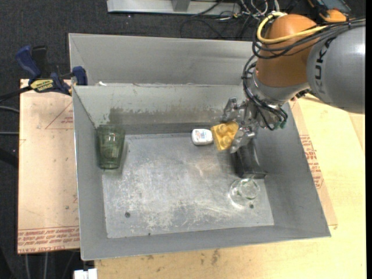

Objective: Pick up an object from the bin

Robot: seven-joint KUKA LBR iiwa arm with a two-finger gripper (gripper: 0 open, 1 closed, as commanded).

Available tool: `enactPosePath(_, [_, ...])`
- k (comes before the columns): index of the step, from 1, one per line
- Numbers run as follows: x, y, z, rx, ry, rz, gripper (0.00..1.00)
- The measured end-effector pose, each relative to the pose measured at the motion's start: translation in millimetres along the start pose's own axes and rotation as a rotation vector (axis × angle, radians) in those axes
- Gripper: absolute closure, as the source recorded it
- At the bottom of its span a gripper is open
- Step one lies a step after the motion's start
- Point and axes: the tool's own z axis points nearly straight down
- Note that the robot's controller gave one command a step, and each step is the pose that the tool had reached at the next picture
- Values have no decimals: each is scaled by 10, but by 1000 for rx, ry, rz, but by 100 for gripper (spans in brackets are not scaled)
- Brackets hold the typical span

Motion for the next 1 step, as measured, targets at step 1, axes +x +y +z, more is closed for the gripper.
enactPosePath(1, [5,129,-542,0,0,-9,100])
